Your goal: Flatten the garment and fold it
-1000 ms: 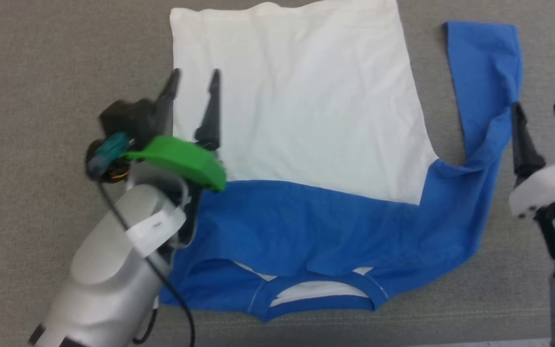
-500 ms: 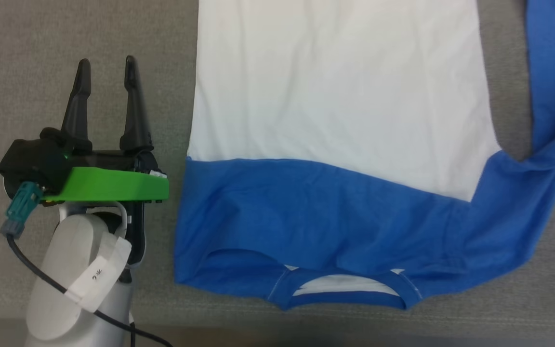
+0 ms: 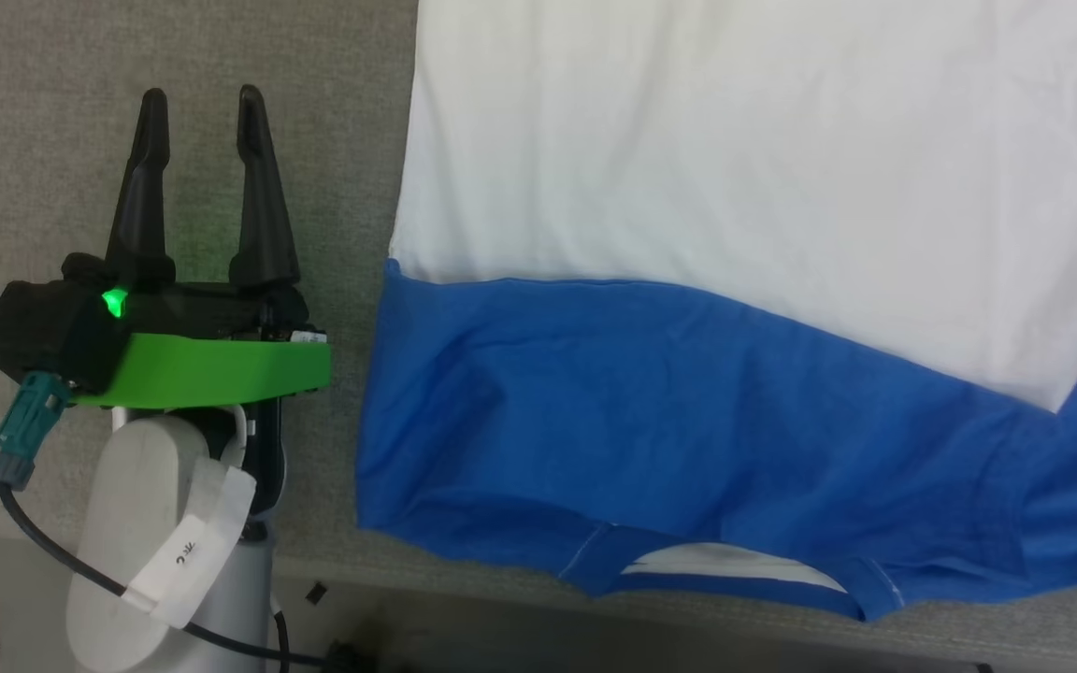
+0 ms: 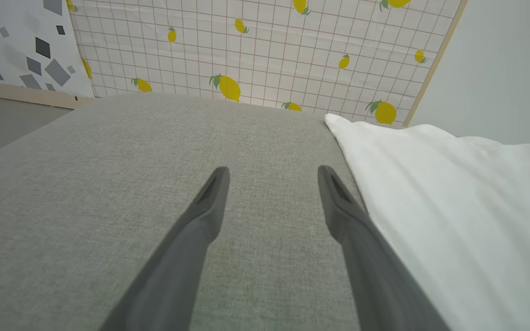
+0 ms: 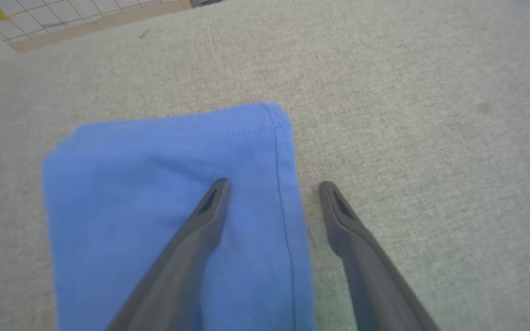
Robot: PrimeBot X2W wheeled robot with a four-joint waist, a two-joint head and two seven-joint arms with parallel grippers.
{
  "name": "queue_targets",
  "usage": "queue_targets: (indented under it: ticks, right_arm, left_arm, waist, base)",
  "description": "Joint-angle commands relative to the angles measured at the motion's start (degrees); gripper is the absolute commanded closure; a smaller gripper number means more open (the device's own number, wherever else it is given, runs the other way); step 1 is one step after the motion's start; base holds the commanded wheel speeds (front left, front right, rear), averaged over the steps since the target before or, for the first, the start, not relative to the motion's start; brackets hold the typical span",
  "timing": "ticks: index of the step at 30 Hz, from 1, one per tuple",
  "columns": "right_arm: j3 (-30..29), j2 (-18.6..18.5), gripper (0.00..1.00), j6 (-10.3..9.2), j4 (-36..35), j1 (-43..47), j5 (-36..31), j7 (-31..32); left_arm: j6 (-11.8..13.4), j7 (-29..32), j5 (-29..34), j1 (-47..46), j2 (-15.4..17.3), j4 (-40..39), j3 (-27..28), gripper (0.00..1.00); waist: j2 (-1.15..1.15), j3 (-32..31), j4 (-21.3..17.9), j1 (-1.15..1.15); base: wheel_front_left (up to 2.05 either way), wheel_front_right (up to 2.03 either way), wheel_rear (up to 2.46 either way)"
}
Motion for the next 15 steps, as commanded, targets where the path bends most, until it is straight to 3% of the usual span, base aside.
queue_targets:
  ticks: [1, 2, 4, 5, 6, 15]
  right_arm:
    - [-0.53, 0.82, 0.00, -0.09, -0.50, -1.10, -0.60, 1.22]
    - [-0.64, 1.12, 0.00, -0.09, -0.62, -1.18, -0.67, 2.06]
    - [-0.67, 1.43, 0.60, -0.09, -1.11, -1.22, -0.74, 3.30]
    - [-0.65, 1.49, 0.83, -0.09, -1.47, -1.10, -0.81, 3.77]
    - [-0.47, 1.47, 1.00, -0.09, -1.79, -0.96, -0.87, 4.04]
    - [0.24, 0.34, 1.00, -0.09, -5.31, 2.52, 1.20, 0.55]
  left_arm:
    - [-0.46, -0.21, 0.63, 0.32, -0.46, -0.42, 0.59, 0.00]
    - [-0.64, -0.21, 0.84, 0.29, -0.64, -0.48, 0.85, 0.00]
    - [-0.99, -0.21, 1.23, 0.21, -0.99, -0.54, 1.41, 0.00]
    - [-1.13, -0.21, 1.49, 0.16, -1.17, -0.51, 1.64, 0.00]
    - [-1.24, -0.21, 1.64, 0.10, -1.31, -0.50, 1.80, 0.00]
    - [-2.08, -0.21, 2.31, 0.58, -2.23, 1.40, 1.98, 0.00]
  waist:
    - [0.00, 2.90, 1.67, -0.01]
    - [0.00, 3.01, 1.64, -0.01]
    - [0.00, 3.18, 1.53, -0.01]
    - [0.00, 3.20, 1.44, -0.01]
    - [0.00, 3.17, 1.37, -0.01]
    - [0.00, -1.30, 0.75, -0.01]
  base:
    - [0.00, 0.00, 0.00]
    - [0.00, 0.00, 0.00]
    - [0.00, 0.00, 0.00]
    - [0.00, 0.00, 0.00]
    - [0.00, 0.00, 0.00]
    - [0.00, 0.00, 0.00]
